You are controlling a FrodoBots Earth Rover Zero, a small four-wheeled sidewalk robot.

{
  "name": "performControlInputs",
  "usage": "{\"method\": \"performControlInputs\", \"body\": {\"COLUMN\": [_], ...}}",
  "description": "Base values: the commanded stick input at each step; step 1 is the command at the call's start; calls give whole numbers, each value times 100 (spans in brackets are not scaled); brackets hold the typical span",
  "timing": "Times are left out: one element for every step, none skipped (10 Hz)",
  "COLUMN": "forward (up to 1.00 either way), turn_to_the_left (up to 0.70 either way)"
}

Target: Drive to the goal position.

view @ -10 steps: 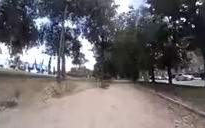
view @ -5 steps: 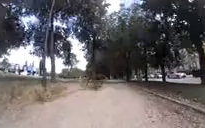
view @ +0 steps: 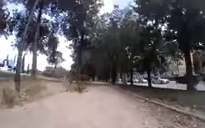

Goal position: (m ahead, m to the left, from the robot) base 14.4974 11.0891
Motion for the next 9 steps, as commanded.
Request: {"method": "performControlInputs", "body": {"forward": [85,85,85,85,85,85,85,85,85], "turn_to_the_left": [0,0,0,0,0,0,0,0,0]}}
